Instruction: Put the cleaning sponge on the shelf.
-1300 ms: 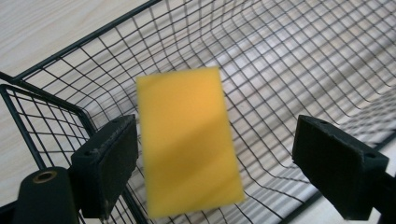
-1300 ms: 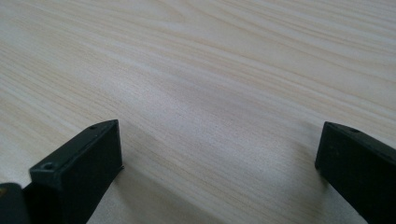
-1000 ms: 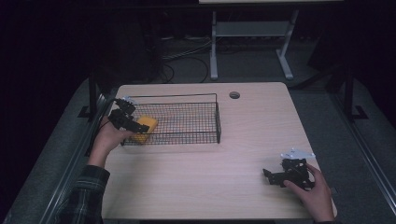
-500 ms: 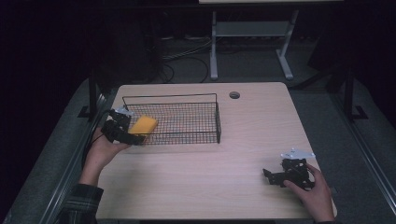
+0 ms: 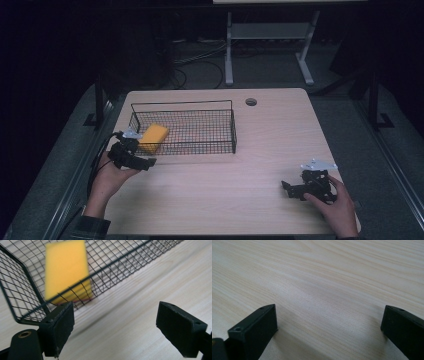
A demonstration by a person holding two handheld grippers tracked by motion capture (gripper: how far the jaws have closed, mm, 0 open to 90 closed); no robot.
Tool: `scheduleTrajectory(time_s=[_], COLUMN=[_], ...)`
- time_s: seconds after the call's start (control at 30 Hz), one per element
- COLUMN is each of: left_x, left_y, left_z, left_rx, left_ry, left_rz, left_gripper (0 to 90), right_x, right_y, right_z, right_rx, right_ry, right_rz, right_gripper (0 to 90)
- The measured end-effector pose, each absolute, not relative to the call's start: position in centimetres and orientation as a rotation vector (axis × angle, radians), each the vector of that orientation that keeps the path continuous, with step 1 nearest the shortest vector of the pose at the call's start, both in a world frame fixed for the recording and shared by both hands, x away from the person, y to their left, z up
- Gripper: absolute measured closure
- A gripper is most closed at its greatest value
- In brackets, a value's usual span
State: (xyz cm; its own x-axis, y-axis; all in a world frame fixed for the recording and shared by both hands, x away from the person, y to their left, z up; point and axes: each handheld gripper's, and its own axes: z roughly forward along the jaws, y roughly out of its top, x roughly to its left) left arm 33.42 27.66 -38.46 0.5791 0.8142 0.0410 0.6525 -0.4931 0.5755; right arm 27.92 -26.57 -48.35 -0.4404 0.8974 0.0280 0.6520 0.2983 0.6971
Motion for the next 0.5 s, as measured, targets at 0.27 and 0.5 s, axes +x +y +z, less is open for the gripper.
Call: scheduleTrajectory(time_s=[0.27,0.5], left_x=[32.0,30.8], left_y=[27.3,27.1], left_z=[-39.9,-41.7], left_rx=[2.294,2.282], left_ry=[1.142,1.125], left_rz=[0.432,0.46], left_gripper=[14.5,14.4], right_x=[27.9,27.9], right_y=[-26.6,-26.6], right_z=[-48.3,-48.3], right_rx=[1.39,1.39], right_ry=[2.205,2.205], right_rz=[0.917,0.917], right_gripper=[0.0,0.0])
